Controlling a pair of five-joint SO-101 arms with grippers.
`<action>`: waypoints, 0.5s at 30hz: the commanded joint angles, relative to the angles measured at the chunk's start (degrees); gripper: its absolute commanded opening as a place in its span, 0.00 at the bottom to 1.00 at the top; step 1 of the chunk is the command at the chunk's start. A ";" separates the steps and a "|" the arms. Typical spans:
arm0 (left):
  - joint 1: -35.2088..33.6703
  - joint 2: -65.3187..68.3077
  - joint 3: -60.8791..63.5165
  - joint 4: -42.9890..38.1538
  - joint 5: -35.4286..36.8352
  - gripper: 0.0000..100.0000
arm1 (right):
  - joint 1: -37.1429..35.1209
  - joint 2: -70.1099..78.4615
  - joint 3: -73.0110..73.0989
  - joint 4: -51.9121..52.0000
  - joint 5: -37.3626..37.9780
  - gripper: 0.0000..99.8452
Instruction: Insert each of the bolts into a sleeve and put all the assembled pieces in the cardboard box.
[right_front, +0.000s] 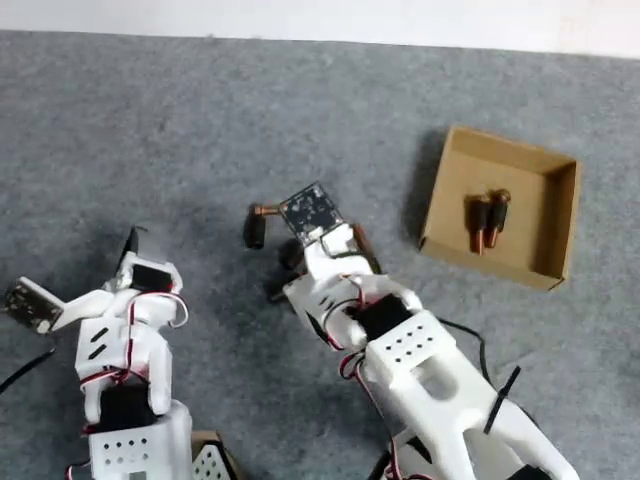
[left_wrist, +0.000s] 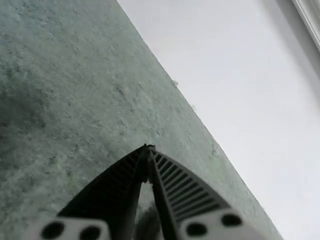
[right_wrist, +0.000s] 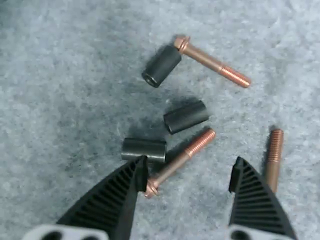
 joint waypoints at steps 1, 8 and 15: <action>-2.07 -0.66 1.19 -0.26 -0.18 0.01 | -0.75 -1.54 -1.01 0.13 -5.54 0.23; -2.15 -0.57 1.19 -0.26 -0.18 0.01 | -3.91 1.71 -5.93 -1.01 -18.02 0.23; -2.15 -0.57 1.19 -0.09 -0.18 0.01 | -4.70 19.03 -14.20 -5.49 -22.15 0.23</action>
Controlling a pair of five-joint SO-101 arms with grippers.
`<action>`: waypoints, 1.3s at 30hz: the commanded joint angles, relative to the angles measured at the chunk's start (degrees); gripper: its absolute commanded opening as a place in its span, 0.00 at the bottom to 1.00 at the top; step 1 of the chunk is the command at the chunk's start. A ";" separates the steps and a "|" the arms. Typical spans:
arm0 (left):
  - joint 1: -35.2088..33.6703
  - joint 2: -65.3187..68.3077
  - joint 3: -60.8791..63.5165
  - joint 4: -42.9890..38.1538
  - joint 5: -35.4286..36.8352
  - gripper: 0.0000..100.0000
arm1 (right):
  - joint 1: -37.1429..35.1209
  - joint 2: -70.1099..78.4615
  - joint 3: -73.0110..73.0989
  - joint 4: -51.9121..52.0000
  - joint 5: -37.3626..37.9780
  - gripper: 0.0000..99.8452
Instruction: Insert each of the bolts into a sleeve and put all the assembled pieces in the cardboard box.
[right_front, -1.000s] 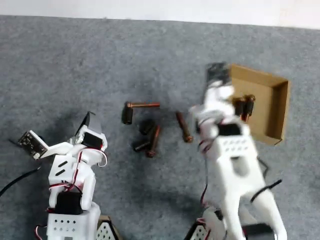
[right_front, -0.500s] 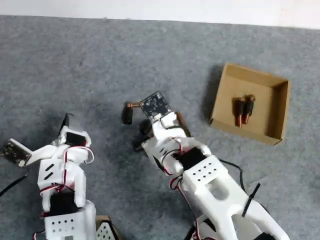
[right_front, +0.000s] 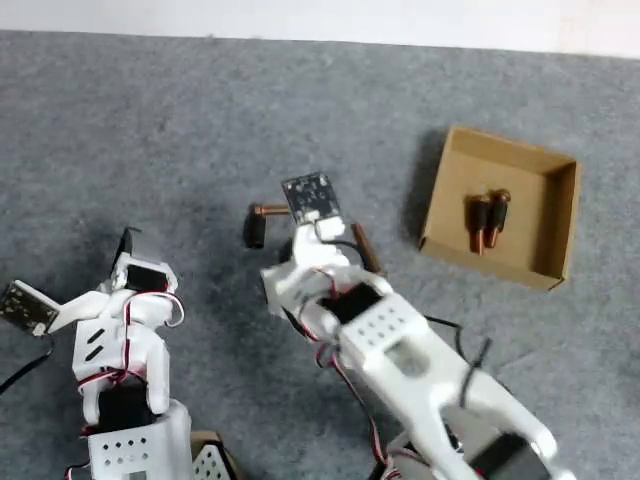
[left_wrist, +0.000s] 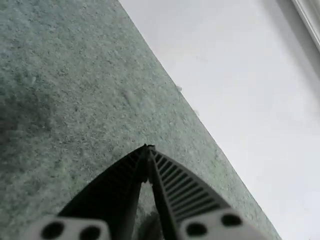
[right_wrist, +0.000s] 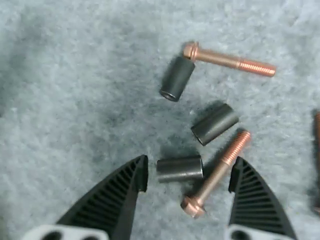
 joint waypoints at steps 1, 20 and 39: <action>-0.66 -0.57 1.19 -0.09 -0.18 0.01 | -0.48 7.52 -7.69 -1.89 -1.93 0.23; -0.66 -0.48 1.19 -0.09 -0.26 0.01 | 5.14 29.41 -20.35 -1.89 -10.81 0.23; -0.48 -0.48 1.19 0.00 -0.26 0.01 | 6.02 30.11 -26.24 -1.80 -10.55 0.23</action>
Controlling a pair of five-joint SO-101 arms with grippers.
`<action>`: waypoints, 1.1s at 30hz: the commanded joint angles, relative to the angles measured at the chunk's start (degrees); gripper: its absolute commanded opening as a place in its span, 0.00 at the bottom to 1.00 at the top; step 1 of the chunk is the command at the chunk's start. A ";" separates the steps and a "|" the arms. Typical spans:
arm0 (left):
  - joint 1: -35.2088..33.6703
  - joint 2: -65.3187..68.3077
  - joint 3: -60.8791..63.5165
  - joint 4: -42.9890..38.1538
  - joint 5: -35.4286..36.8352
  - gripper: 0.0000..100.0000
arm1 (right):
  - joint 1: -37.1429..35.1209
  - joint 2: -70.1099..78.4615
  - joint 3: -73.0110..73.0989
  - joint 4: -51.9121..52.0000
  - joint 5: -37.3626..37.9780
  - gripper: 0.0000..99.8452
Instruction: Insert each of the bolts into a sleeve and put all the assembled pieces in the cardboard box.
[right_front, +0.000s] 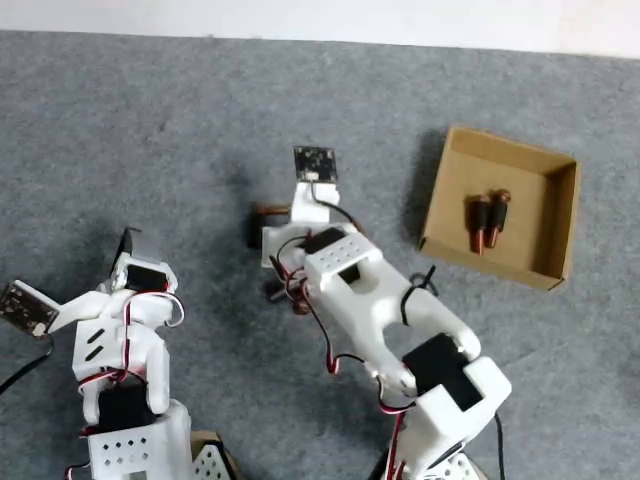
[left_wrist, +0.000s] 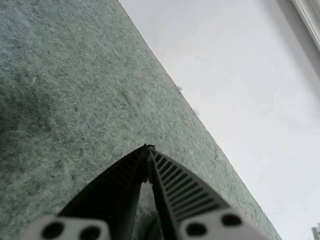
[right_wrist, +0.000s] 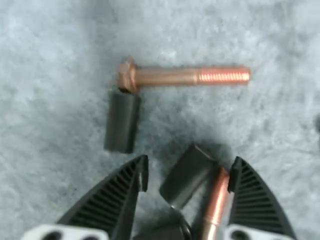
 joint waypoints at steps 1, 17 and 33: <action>-0.40 -0.48 1.19 0.00 -0.26 0.01 | 0.75 -0.31 -4.09 -0.92 -0.18 0.23; -0.40 -0.48 1.19 0.00 -0.26 0.01 | 0.66 4.79 -5.76 -0.92 -0.53 0.23; -0.40 -0.48 1.19 0.00 -0.44 0.01 | 0.75 4.79 -5.49 -0.92 -0.18 0.05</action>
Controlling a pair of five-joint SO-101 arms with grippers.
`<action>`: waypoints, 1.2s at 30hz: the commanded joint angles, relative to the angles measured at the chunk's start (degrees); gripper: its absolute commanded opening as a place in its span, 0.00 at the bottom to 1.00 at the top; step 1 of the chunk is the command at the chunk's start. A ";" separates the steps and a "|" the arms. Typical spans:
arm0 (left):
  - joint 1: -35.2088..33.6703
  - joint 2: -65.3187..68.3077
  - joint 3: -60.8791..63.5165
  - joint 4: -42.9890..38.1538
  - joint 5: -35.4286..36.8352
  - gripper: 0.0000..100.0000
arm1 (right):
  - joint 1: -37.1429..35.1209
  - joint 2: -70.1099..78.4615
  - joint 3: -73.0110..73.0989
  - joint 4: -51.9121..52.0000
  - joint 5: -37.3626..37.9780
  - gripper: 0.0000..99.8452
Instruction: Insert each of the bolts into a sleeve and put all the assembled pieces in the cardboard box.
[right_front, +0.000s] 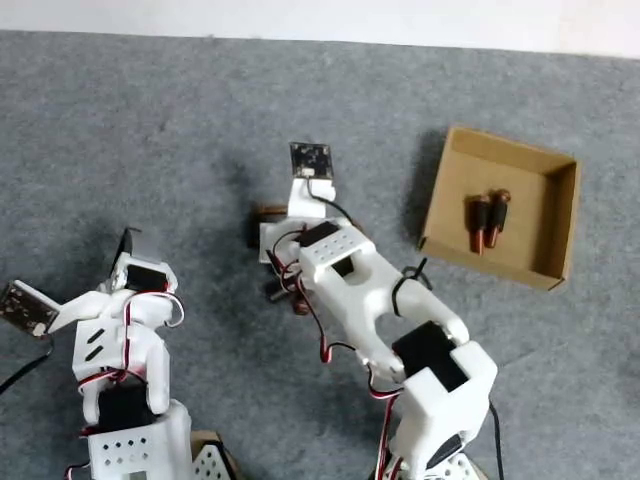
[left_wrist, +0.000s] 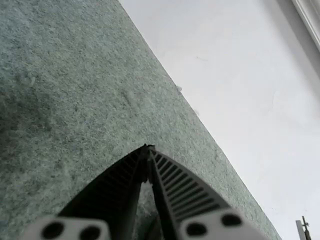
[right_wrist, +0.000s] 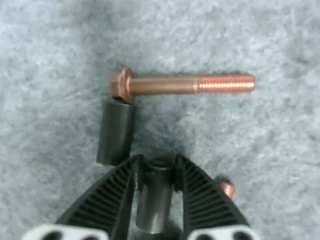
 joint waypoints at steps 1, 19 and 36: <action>-0.40 -0.48 1.19 0.00 -0.44 0.01 | 0.31 -0.40 -1.71 -0.48 -0.18 0.06; -0.40 -0.48 1.19 0.00 -0.44 0.01 | -6.29 -0.75 -2.15 11.56 6.42 0.07; -0.57 -0.48 1.19 -0.18 -0.44 0.01 | -6.73 -0.40 -8.04 22.37 14.77 0.08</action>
